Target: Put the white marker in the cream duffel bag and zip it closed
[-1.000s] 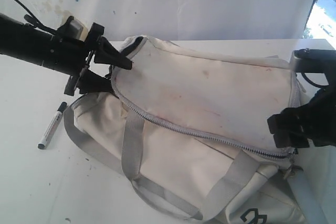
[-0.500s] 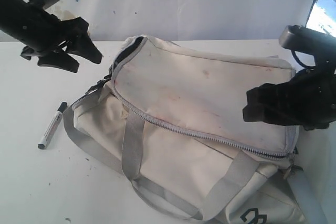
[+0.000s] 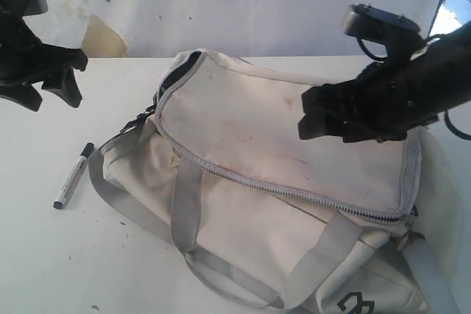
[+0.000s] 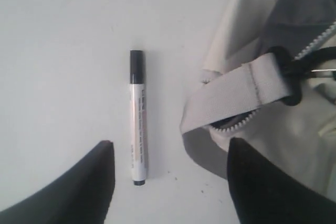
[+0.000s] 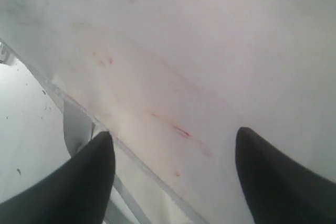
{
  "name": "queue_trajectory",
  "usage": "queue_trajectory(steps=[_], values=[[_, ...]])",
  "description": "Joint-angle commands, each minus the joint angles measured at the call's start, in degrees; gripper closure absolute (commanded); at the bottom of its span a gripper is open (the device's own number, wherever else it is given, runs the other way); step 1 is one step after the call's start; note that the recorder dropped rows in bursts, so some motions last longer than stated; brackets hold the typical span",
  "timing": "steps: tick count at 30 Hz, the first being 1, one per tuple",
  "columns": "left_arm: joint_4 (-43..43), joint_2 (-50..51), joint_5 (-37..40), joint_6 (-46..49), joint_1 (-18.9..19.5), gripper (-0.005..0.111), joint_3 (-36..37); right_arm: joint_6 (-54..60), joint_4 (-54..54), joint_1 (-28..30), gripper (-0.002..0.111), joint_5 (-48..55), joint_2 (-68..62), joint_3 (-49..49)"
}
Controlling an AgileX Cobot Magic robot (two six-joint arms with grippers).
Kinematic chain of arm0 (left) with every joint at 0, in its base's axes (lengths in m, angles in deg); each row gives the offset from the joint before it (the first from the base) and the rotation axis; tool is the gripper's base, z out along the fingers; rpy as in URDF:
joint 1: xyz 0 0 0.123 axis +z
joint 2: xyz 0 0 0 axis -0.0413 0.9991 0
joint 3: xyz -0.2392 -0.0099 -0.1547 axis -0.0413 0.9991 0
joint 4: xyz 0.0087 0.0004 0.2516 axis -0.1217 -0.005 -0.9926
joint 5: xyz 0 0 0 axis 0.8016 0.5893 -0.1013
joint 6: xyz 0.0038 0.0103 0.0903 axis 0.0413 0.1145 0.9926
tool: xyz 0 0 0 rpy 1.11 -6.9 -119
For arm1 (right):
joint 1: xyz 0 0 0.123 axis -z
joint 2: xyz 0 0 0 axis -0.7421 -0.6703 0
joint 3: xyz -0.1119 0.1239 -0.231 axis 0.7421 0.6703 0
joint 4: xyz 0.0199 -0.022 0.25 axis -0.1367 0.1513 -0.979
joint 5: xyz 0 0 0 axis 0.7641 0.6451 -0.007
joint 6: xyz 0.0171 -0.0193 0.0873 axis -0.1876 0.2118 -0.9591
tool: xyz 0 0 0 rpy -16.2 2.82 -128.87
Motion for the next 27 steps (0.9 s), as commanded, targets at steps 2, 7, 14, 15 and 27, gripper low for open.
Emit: queue_trajectory(steps=[2, 7, 14, 15, 27], values=[[-4.5, -4.0, -4.8, -2.8, 0.0, 0.041, 7.3, 1.0, 0.2, -3.6, 0.047, 0.1, -5.2, -5.8], [-8.5, -7.3, -7.6, -4.9, 0.0, 0.041, 13.6, 1.0, 2.2, -7.9, 0.047, 1.4, -10.5, -12.1], [-9.1, -11.9, -10.3, -5.0, 0.0, 0.041, 20.3, -6.1, 13.0, -15.6, 0.047, 1.9, -16.8, -20.9], [-9.2, -12.4, -10.7, -5.0, 0.0, 0.041, 21.2, -7.3, 14.8, -16.7, 0.047, 2.2, -17.7, -22.1], [-9.4, -15.7, -13.7, -5.1, 0.0, 0.041, 27.1, -14.2, 25.4, -25.6, 0.047, 1.5, -25.5, -31.4]])
